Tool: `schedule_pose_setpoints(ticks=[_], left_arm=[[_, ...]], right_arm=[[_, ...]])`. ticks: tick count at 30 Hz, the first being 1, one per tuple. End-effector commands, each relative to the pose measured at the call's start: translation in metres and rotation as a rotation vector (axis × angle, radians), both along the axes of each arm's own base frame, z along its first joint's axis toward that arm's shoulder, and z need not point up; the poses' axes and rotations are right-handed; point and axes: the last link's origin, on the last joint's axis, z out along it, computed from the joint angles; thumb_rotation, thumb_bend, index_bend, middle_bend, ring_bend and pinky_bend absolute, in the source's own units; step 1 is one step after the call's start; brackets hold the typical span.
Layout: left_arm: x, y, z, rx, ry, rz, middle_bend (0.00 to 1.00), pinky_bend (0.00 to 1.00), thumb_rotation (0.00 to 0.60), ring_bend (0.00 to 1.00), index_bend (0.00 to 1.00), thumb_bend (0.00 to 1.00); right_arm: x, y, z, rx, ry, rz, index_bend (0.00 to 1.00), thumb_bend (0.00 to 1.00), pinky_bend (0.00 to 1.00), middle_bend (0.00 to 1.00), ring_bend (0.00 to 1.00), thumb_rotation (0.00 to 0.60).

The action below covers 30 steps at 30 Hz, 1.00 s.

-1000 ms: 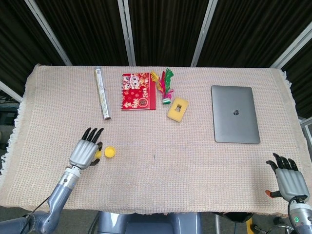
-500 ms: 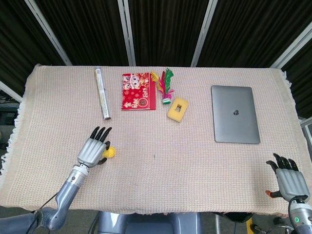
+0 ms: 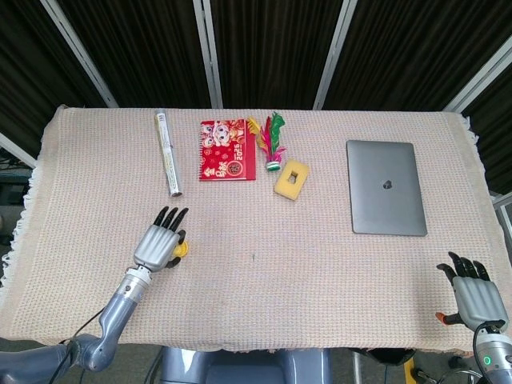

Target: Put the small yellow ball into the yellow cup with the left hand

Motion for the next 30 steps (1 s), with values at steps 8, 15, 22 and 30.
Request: schedule_pose_setpoints(ticks=[8, 15, 22, 30], left_arm=[[0.003, 0.002, -0.002, 0.01, -0.007, -0.011, 0.0, 0.0, 0.6, 0.0, 0.55, 0.23], [0.001, 0.003, 0.004, 0.023, -0.005, -0.014, 0.0, 0.01, 0.6, 0.0, 0.55, 0.23], [0.0, 0.005, 0.009, 0.035, -0.011, -0.013, 0.0, 0.01, 0.6, 0.0, 0.5, 0.23], [-0.001, 0.005, 0.008, 0.032, -0.011, -0.015, 0.0, 0.01, 0.6, 0.0, 0.49, 0.23]], right_arm=[[0.0, 0.0, 0.0, 0.0, -0.001, -0.001, 0.19, 0.0, 0.0, 0.0, 0.0, 0.6], [0.0, 0.001, 0.0, -0.002, -0.001, -0.001, 0.19, 0.0, 0.0, 0.0, 0.0, 0.6], [0.0, 0.0, 0.0, -0.002, -0.002, -0.001, 0.19, 0.0, 0.0, 0.0, 0.0, 0.6], [0.0, 0.001, 0.0, -0.002, -0.003, -0.002, 0.2, 0.0, 0.0, 0.0, 0.0, 0.6]])
